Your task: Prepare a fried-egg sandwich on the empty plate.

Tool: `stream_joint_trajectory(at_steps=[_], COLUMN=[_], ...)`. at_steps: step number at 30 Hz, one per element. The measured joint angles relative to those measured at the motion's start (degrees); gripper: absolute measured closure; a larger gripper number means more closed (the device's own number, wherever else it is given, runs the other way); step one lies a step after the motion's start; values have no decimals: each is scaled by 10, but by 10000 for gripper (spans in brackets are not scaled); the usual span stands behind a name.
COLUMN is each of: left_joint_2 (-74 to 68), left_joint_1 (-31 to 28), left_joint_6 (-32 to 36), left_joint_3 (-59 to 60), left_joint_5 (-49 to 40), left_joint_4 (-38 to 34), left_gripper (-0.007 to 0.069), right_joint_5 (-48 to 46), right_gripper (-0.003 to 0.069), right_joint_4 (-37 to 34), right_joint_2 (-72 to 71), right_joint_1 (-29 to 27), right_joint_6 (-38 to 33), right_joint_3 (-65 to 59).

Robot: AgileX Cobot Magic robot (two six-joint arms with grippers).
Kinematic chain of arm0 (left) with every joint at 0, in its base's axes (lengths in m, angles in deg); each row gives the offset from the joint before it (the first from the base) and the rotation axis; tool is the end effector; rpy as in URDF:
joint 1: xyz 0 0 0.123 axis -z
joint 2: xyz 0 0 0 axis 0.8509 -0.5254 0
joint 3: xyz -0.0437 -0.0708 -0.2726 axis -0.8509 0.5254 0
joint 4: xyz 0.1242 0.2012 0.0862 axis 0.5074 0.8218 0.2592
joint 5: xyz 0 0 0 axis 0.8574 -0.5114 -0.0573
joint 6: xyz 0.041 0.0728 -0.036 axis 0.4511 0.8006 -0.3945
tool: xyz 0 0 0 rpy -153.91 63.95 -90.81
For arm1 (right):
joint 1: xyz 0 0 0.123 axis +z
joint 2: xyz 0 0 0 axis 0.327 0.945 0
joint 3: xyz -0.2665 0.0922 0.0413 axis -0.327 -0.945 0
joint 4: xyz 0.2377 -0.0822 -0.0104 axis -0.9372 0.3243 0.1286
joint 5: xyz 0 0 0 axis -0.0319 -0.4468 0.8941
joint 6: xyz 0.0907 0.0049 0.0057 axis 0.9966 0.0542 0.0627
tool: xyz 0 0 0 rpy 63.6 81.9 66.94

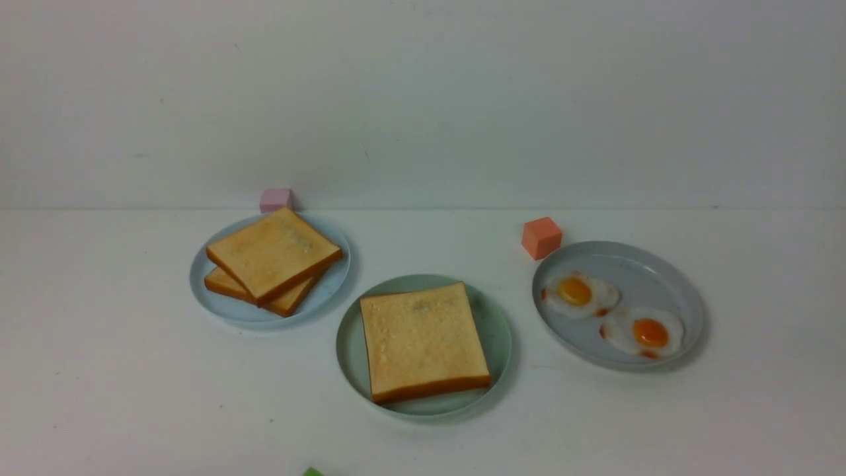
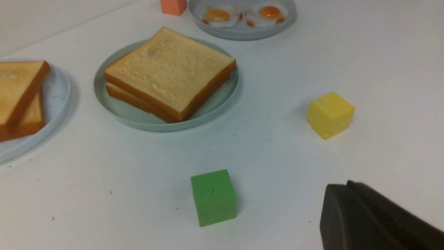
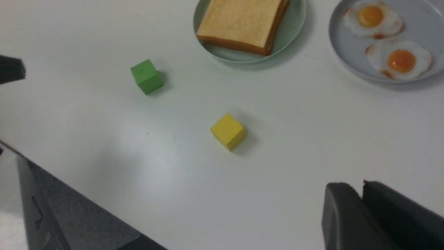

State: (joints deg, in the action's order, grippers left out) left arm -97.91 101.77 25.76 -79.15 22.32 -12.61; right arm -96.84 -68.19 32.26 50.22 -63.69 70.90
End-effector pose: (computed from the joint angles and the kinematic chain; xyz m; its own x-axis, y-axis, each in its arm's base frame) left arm 0.0543 -0.0570 0.2180 -0.2277 0.2445 -0.9425 0.7224 0.6915 0.0049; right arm 0.0443 0.0335 0.3980 -0.6347 -0.2138 -0.7426 -0.4697 0.8698 0.1511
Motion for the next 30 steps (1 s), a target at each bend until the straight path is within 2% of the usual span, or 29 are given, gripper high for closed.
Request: stream_joint_trajectory(at_steps=[3,5,6,8,10,11,12,15,17,30], left_joint_2=[0,0,0,0,0,0,0,0,0,0], left_joint_1=[0,0,0,0,0,0,0,0,0,0], left_joint_6=[0,0,0,0,0,0,0,0,0,0], left_joint_3=[0,0,0,0,0,0,0,0,0,0], left_joint_5=[0,0,0,0,0,0,0,0,0,-3], left_joint_4=[0,0,0,0,0,0,0,0,0,-1], left_gripper=[638,638,638,638,638,638,637,637,636,627], right_joint_5=[48,104,167,216,335,351,401,482,500,496], right_gripper=[600,640,664,669,670,670,670,670,670,670], right_joint_4=[4,4,4,4,4,4,4,4,4,5], right_joint_2=[-46,-85,-113,-143,-213,-219,-260,-318,-331,-334], right_joint_1=[-71,-121,-156,-188,-243,-246,-267,-285,-287,-288], right_joint_6=[-8,-26,-41,-54,-68,-69,-72,-72,-72,-72], right_joint_3=[-43,-91,-147,-202,-323,-343,-420,-543,-589,-600])
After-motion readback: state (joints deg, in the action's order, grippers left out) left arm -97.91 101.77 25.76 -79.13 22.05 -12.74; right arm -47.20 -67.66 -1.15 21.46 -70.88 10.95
